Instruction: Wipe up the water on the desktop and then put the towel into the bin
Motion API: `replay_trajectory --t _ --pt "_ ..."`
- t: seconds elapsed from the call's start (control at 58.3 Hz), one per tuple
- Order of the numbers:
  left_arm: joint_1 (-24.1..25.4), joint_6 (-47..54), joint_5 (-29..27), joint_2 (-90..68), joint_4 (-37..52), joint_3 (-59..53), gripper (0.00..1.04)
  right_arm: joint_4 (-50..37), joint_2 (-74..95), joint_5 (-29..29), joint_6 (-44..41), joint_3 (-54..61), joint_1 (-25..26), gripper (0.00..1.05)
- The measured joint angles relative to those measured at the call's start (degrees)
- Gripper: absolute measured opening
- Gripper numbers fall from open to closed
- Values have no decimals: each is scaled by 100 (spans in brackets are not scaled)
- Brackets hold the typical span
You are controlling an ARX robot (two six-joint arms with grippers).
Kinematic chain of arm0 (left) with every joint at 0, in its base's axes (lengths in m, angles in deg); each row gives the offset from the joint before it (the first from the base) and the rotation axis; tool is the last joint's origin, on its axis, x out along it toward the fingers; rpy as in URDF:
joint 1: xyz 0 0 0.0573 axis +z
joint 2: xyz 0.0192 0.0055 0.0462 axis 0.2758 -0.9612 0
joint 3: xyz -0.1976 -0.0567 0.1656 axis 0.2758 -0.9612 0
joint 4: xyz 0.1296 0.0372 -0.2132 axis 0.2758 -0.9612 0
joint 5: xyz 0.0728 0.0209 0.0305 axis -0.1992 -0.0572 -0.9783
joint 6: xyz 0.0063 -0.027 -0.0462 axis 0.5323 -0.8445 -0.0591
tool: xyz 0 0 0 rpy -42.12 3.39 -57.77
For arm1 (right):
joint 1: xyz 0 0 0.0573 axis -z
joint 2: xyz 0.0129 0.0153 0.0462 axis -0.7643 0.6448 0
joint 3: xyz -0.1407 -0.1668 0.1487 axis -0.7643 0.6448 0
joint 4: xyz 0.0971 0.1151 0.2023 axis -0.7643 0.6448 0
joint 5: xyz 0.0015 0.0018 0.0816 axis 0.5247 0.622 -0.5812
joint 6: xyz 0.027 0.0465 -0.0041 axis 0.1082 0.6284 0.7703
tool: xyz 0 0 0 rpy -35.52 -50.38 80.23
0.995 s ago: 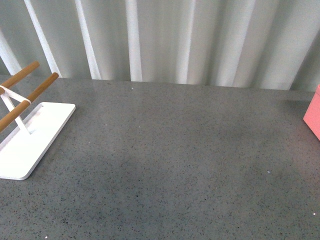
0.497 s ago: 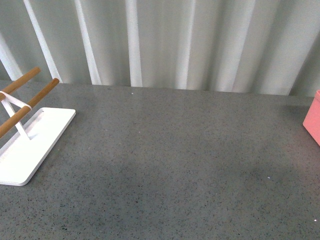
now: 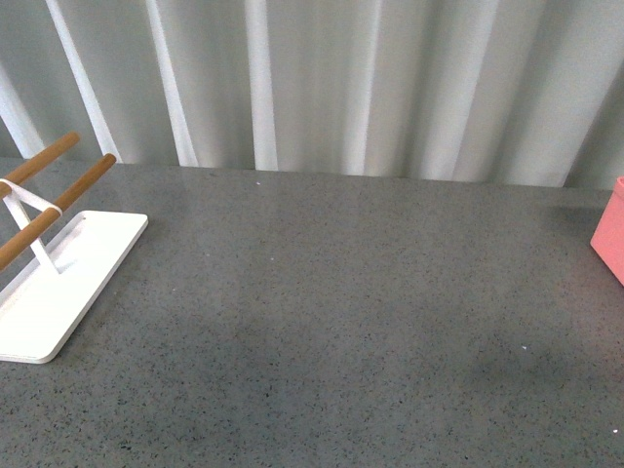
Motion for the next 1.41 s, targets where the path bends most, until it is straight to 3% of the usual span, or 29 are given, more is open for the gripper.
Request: replay_trajectory --t 0.446,0.977,1.08,1.303,1.355,1.406 --pt "0 0 0 0 0 0 98 1342 -1440 2 0 0 0 3" --pt "0 0 0 0 0 0 98 2234 -2330 15 22 0 0 3" --pt "0 0 0 0 0 0 98 3150 -3042 42 44 -2 0 3" --pt "0 0 0 4 0 0 98 3230 -3289 48 61 -2 0 3" --pt "0 0 0 7 0 0 98 3230 -3289 48 59 -2 0 8" --pt "0 0 0 7 0 0 98 3230 -3294 48 61 -2 0 22"
